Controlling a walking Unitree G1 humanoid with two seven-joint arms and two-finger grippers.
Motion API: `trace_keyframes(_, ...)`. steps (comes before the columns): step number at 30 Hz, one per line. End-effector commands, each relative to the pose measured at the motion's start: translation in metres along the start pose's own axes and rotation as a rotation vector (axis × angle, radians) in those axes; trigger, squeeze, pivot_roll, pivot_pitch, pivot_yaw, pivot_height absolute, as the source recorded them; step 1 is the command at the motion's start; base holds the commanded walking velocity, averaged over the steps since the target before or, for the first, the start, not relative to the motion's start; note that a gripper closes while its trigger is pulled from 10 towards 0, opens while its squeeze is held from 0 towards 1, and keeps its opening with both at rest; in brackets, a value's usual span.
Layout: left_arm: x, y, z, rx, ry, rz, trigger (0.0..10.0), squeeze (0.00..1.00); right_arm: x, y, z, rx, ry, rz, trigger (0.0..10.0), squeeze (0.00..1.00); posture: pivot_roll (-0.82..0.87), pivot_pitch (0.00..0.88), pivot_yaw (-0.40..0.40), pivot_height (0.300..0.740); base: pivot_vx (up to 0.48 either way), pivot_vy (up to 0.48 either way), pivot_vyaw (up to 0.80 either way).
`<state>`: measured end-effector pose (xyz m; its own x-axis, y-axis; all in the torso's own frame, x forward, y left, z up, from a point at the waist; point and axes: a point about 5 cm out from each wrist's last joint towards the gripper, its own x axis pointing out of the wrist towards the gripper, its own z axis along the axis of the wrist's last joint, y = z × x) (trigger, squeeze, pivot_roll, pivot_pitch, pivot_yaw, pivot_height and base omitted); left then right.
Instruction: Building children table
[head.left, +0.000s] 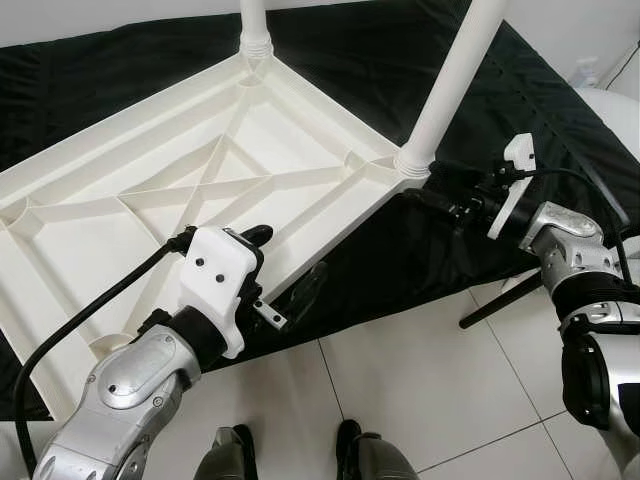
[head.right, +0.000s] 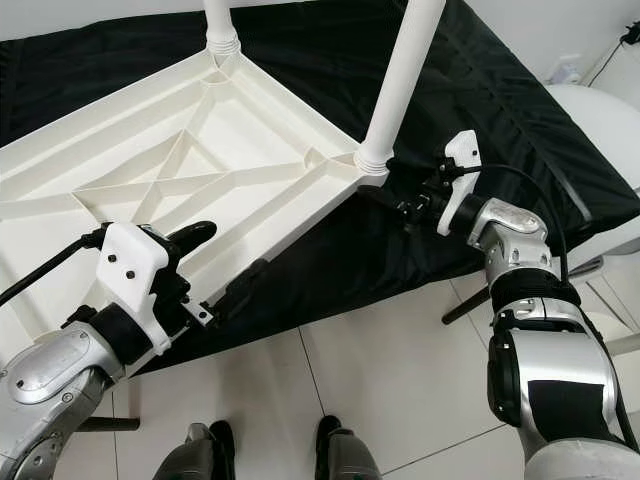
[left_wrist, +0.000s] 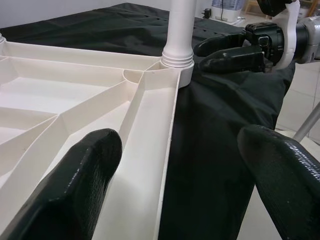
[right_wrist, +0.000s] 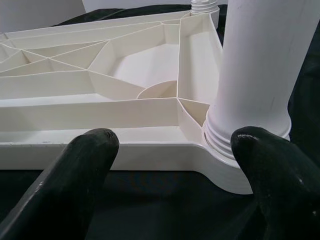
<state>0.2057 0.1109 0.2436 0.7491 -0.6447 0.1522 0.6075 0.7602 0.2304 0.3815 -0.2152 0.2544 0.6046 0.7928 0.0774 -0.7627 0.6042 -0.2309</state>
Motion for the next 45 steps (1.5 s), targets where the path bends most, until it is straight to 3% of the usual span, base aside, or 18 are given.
trace_keyframes(1,-0.002,-0.002,0.002,0.004,-0.002,0.011,10.0,0.00,-0.001,0.001,-0.003,0.000,0.008,0.013,10.0,0.00,0.04,0.290,-0.021,0.740,0.000,0.000,0.00)
trace_keyframes(11,0.004,0.008,-0.001,-0.002,-0.017,0.044,10.0,0.00,-0.003,0.007,-0.005,-0.014,-0.032,0.024,10.0,0.00,0.03,0.260,-0.025,0.740,0.000,0.000,0.00)
trace_keyframes(13,0.010,0.020,-0.005,-0.015,-0.031,0.128,10.0,0.00,-0.002,0.018,-0.009,-0.017,-0.084,0.013,10.0,0.00,0.02,0.233,-0.029,0.740,0.000,0.000,0.00)
trace_keyframes(15,0.010,0.020,-0.005,-0.015,-0.031,0.128,10.0,0.00,-0.002,0.018,-0.009,-0.017,-0.084,0.013,10.0,0.00,0.02,0.233,-0.029,0.740,0.000,0.000,0.00)
trace_keyframes(19,0.025,0.043,-0.013,-0.083,-0.044,0.261,10.0,0.00,0.007,0.048,-0.012,0.018,-0.206,-0.068,10.0,0.00,0.00,0.178,-0.023,0.740,0.000,0.000,0.00)
trace_keyframes(23,0.029,0.050,-0.015,-0.097,-0.046,0.304,10.0,0.00,0.011,0.055,-0.011,0.022,-0.232,-0.094,10.0,0.00,-0.01,0.157,-0.018,0.740,0.000,0.000,0.00)
trace_keyframes(24,0.036,0.065,-0.020,-0.115,-0.029,0.385,10.0,0.00,0.018,0.067,-0.008,0.041,-0.279,-0.159,10.0,0.00,-0.02,0.133,-0.014,0.740,0.000,0.000,0.00)
trace_keyframes(26,0.036,0.065,-0.020,-0.115,-0.029,0.385,10.0,0.00,0.018,0.067,-0.008,0.041,-0.279,-0.159,10.0,0.00,-0.02,0.133,-0.014,0.740,0.000,0.000,0.00)
trace_keyframes(29,0.042,0.076,-0.026,-0.132,0.003,0.446,10.0,0.00,0.023,0.072,-0.008,0.058,-0.291,-0.228,10.0,0.00,-0.02,0.120,-0.013,0.740,0.000,0.000,0.00)
trace_keyframes(33,0.055,0.088,-0.044,-0.182,0.095,0.512,10.0,0.00,0.031,0.073,-0.012,0.114,-0.274,-0.351,10.0,0.00,-0.03,0.102,-0.019,0.740,0.000,0.000,0.00)
trace_keyframes(45,0.071,0.100,-0.068,-0.239,0.165,0.614,10.0,0.00,0.035,0.084,-0.019,0.183,-0.266,-0.595,10.0,0.00,-0.04,0.066,-0.008,0.740,0.000,0.000,0.00)
